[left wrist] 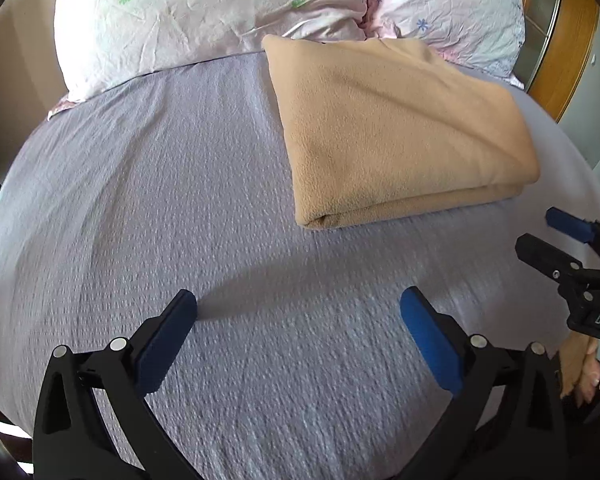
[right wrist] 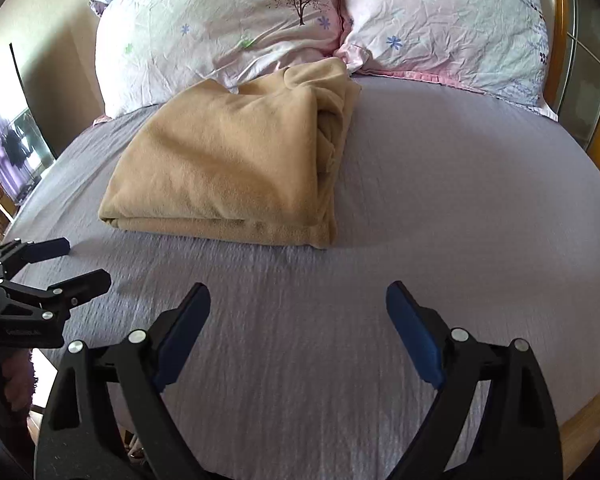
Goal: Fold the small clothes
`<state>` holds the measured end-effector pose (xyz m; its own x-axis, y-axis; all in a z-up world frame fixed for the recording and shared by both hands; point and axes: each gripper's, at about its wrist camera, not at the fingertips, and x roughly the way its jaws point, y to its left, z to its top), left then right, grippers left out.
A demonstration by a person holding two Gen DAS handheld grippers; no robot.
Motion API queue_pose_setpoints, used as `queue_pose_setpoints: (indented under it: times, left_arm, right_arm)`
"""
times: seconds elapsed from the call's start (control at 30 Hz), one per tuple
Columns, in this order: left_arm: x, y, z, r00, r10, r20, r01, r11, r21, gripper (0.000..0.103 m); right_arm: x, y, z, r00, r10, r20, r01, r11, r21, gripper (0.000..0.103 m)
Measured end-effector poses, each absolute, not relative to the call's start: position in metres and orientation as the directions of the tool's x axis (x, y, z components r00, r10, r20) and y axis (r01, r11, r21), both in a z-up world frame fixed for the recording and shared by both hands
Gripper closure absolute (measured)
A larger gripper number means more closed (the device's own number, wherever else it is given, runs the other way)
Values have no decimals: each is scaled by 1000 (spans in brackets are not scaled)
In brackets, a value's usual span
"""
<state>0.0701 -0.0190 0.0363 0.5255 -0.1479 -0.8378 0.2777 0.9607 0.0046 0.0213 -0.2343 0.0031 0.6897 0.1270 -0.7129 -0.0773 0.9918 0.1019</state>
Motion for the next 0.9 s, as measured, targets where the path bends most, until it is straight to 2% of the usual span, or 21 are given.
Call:
queue_pose_setpoints:
  times: [0.17, 0.3, 0.9]
  left_arm:
    - [70, -21, 36, 539, -127, -833, 258, 966, 20, 1]
    - [69, -22, 36, 548, -124, -827, 253, 967, 22, 1]
    - [66, -23, 37, 559, -124, -820, 247, 969, 23, 1]
  right_arm:
    - [22, -226, 0, 687, 95, -721, -81, 995, 55, 12]
    - [20, -216, -3, 689, 72, -721, -100, 995, 4, 2]
    - [21, -215, -3, 687, 75, -722, -102, 995, 7, 2]
